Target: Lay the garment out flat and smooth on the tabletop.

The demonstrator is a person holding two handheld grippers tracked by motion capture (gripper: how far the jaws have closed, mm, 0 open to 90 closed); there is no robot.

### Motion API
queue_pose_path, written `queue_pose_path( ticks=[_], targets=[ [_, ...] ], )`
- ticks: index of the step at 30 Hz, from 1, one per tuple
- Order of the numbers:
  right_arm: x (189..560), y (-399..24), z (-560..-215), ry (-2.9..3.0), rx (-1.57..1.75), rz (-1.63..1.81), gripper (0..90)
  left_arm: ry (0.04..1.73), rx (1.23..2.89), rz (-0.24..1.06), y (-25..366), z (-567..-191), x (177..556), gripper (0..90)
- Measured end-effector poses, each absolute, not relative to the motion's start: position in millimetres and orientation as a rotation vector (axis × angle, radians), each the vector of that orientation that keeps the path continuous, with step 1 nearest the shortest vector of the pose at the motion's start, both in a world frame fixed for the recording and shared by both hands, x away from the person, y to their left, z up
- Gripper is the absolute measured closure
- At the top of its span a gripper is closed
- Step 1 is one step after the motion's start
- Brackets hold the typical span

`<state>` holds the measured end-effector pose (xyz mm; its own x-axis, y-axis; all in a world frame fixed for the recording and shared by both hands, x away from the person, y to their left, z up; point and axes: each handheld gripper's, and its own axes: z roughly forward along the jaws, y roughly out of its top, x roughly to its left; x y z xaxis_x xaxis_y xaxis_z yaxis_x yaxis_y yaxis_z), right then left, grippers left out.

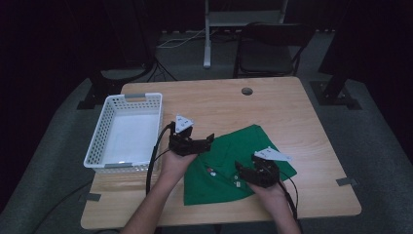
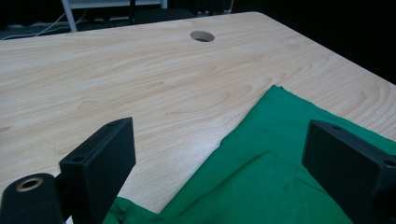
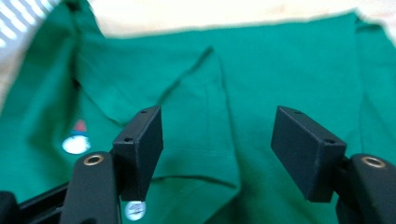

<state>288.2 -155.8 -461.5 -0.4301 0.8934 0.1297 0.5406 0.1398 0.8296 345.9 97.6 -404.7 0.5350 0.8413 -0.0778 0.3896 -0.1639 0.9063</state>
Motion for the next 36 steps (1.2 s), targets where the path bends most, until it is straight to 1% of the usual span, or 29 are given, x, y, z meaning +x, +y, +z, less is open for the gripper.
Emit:
queue_pose_path(
  ticks=[1,6,9,12,13,15,22,28,33,36],
  targets=[
    [292.9,-154.8,-462.2,2.055,1.387,1.176,34.6,1.023,1.765,0.558,97.5,-404.5,345.6,11.0],
    [301.8,-153.7,-465.6,2.107,1.422,1.165,48.5,1.012,1.760,0.552,96.7,-403.6,344.6,11.0],
    [303.4,-153.3,-467.1,2.143,1.431,1.215,60.8,1.010,1.752,0.555,96.5,-402.7,343.6,11.0],
    [302.1,-154.0,-465.7,2.156,1.426,1.270,79.5,1.015,1.742,0.558,97.2,-401.1,342.8,11.0],
    [299.8,-154.3,-463.7,2.140,1.402,1.292,84.0,1.013,1.730,0.558,98.2,-399.5,341.9,11.0],
    [294.7,-154.6,-458.9,2.124,1.357,1.358,89.0,1.015,1.718,0.551,99.4,-398.2,341.2,11.0],
    [276.0,-140.6,-445.3,2.138,1.198,1.499,90.0,1.015,1.677,0.540,105.7,-391.4,336.0,11.0],
    [253.4,-109.5,-442.0,2.212,1.021,1.493,90.0,1.013,1.635,0.514,115.8,-381.4,330.4,11.0],
    [232.6,-77.7,-448.1,2.341,0.864,1.447,90.0,1.015,1.627,0.515,121.0,-380.5,326.5,11.0],
    [228.0,-63.9,-457.3,2.428,0.809,1.392,89.9,1.022,1.642,0.526,122.4,-381.5,324.5,11.0]
  ],
)
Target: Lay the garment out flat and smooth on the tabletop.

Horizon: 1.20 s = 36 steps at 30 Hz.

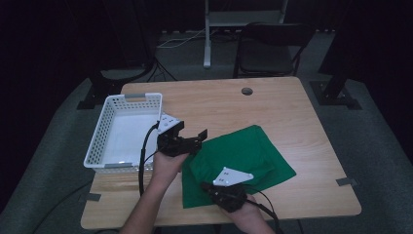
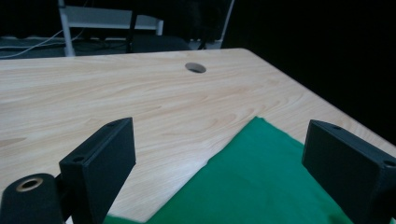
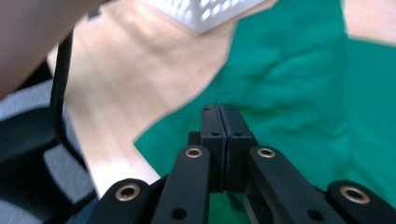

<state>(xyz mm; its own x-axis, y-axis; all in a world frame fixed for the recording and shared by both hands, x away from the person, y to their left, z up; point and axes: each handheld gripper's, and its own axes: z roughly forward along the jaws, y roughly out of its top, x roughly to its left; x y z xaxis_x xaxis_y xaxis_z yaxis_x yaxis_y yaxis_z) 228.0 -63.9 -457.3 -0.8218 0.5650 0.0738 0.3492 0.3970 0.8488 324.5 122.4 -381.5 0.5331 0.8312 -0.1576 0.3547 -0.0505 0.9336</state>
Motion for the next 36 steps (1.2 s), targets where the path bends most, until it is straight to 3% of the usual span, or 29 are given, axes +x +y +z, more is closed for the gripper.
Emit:
queue_pose_path(
  ticks=[2,4,10,25,36],
  targets=[
    [225.5,-58.4,-463.0,2.464,0.780,1.374,89.7,1.016,1.652,0.536,122.7,-380.8,321.3,11.0],
    [224.9,-56.4,-467.0,2.504,0.762,1.366,83.6,1.007,1.663,0.559,122.1,-379.2,317.7,11.0],
    [228.3,-71.6,-458.7,2.390,0.816,1.387,49.5,0.996,1.687,0.580,118.4,-380.5,315.8,11.0],
    [280.3,-160.5,-449.3,2.024,1.140,1.266,13.2,0.960,1.757,0.599,107.7,-387.3,313.1,10.9],
    [313.3,-179.2,-457.1,2.058,1.260,1.019,12.6,0.938,1.875,0.582,82.9,-406.5,306.1,10.9]
  ],
)
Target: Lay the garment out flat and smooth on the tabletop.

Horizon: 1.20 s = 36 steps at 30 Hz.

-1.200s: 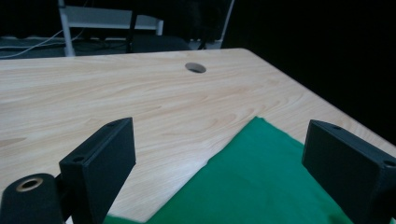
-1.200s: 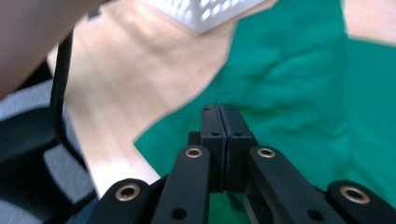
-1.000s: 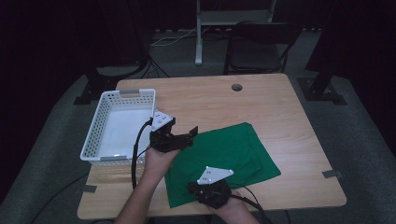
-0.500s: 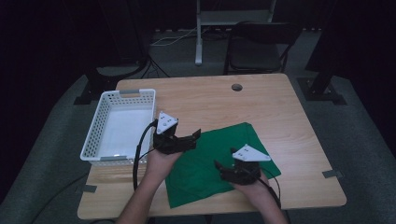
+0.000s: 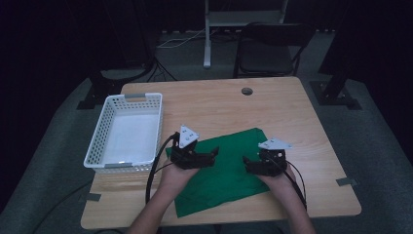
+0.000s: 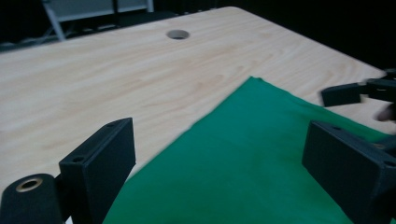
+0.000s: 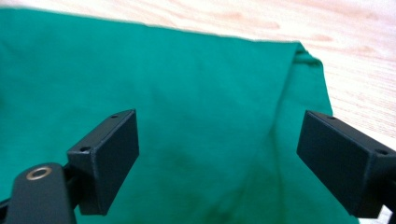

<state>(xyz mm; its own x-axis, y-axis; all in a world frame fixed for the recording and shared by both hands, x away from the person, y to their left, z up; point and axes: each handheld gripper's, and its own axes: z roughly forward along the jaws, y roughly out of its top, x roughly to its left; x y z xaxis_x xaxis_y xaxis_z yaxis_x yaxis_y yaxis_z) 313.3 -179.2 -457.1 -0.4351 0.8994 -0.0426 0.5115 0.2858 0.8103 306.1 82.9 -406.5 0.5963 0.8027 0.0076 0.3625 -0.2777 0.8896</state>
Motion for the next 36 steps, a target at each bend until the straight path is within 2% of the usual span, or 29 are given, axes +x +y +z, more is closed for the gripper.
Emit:
queue_pose_path(
  ticks=[7,18,25,36],
  targets=[
    [330.7,-183.3,-466.1,2.065,1.320,0.911,13.8,0.979,1.893,0.582,81.2,-427.8,303.7,10.9],
    [333.6,-195.2,-472.2,2.045,1.414,0.899,13.0,1.083,1.969,0.602,91.6,-445.6,298.2,10.9],
    [321.5,-211.8,-473.2,1.920,1.565,0.863,13.1,1.100,2.024,0.566,87.2,-453.9,302.9,11.0],
    [302.0,-206.6,-473.4,1.799,1.684,0.803,13.1,1.141,2.050,0.545,87.4,-465.7,315.5,10.9]
  ],
)
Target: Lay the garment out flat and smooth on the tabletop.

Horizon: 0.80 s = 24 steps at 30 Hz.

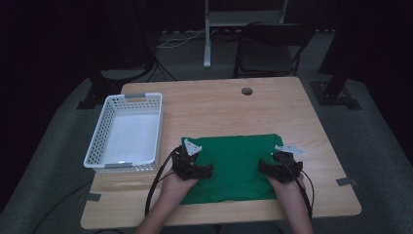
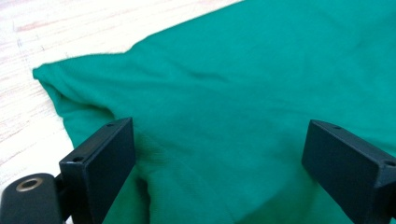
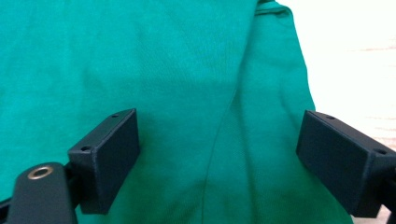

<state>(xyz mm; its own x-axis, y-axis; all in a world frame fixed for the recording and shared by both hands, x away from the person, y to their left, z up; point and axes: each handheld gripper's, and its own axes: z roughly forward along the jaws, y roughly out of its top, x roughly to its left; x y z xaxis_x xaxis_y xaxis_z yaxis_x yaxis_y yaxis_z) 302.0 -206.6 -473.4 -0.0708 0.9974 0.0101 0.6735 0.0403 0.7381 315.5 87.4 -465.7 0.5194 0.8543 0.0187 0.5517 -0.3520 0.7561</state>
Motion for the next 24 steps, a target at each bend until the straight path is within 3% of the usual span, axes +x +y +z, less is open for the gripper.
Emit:
queue_pose_path(
  ticks=[5,8,12,24],
  targets=[
    [304.2,-208.7,-472.5,1.824,1.678,0.806,12.3,1.135,2.057,0.560,86.5,-468.0,316.8,11.0],
    [308.2,-215.2,-470.7,1.948,1.648,0.884,0.3,1.099,2.034,0.555,89.2,-462.9,313.9,10.9],
    [297.9,-237.7,-465.0,2.073,1.506,1.116,0.3,1.027,2.007,0.553,96.5,-452.9,305.8,11.0],
    [243.2,-276.6,-465.4,2.154,0.998,1.280,0.8,0.777,2.075,0.549,119.9,-444.9,274.2,11.0]
  ],
)
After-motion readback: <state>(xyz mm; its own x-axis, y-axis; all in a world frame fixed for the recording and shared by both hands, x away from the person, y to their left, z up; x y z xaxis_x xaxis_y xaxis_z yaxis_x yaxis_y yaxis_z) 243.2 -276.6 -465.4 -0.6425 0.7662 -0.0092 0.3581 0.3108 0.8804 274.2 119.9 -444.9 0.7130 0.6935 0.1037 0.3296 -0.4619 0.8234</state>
